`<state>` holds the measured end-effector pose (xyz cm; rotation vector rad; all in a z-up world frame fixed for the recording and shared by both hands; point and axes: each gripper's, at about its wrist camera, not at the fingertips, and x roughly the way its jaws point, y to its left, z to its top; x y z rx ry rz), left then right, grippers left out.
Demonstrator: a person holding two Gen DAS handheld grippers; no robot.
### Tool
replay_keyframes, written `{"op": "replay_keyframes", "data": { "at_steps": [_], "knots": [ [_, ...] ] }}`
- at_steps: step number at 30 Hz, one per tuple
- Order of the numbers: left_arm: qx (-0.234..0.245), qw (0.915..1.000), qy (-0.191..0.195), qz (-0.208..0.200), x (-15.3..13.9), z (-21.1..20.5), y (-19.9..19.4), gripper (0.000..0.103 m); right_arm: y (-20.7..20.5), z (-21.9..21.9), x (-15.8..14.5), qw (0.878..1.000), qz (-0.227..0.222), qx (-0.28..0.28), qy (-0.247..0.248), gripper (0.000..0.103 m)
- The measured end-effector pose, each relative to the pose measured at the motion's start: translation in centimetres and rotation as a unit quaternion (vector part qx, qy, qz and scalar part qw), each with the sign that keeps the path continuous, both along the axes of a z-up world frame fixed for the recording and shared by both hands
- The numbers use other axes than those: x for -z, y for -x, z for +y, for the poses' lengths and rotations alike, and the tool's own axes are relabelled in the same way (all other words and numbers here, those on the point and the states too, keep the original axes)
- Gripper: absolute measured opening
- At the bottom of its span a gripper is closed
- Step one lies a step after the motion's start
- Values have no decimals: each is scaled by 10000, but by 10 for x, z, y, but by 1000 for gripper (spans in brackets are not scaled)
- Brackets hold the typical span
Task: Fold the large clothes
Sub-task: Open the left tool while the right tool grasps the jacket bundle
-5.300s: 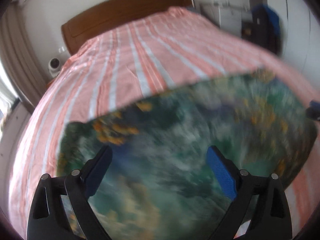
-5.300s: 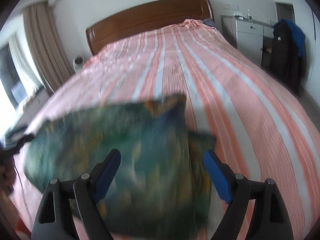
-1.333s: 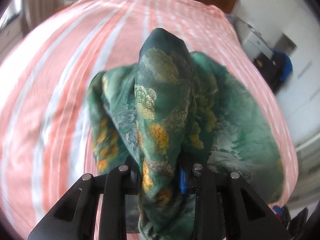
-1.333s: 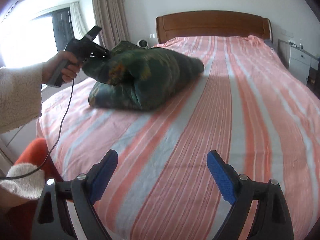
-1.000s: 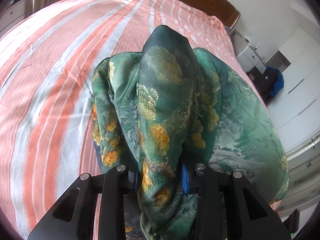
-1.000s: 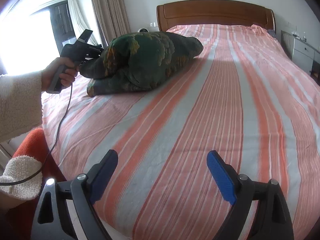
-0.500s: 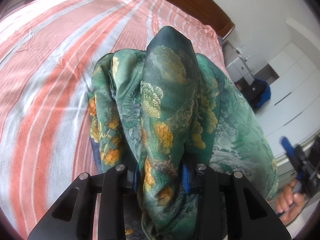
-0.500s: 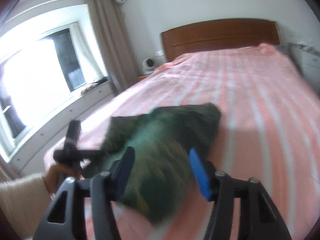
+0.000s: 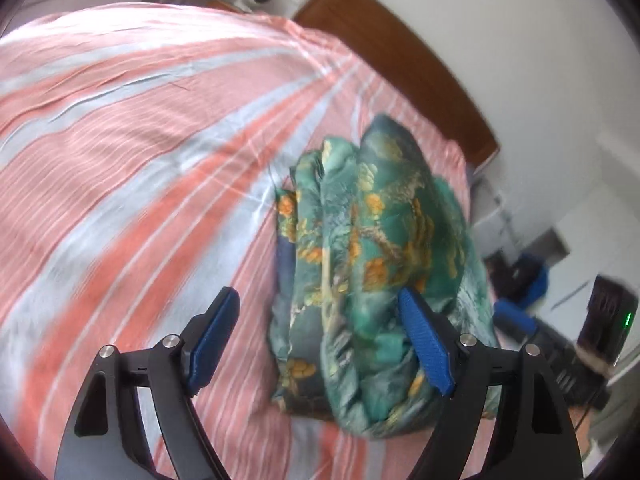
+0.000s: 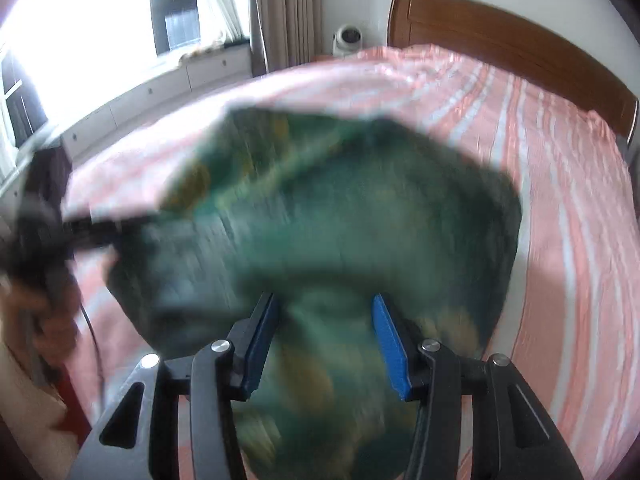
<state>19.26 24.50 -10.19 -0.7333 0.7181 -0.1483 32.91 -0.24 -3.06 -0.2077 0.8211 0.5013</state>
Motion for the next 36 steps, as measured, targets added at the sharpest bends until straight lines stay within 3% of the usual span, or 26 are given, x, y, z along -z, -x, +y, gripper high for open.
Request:
{"op": "replay_keyframes", "data": {
  "at_steps": [3,7,10,13,16,24,36],
  "knots": [
    [-214,9993,-208,-212,3,7,10,83,-20,14,-31,9990,-138,85,-424,50],
    [-439,9974,-516,-231,12,13,16,84,-59,66,-34,9982,-347,109,-473,52],
    [-633,9977,-259,31,31,30,18,84,-99,105,11,9980,-156,463,-391,55],
    [-738,9971,72,164,41,45,17,84,-108,133,66,9977,-343,458,354,56],
    [-731,9972,-45,135,40,50,12,85,-100,137,76,9947,-709,537,508,56],
    [-541,9966,-565,275,40,34,-4,90,-98,135,83,9930,-937,535,491,56],
    [-716,9909,-1081,355,33,30,4,91,-98,138,74,9918,-940,593,634,58]
  ]
}}
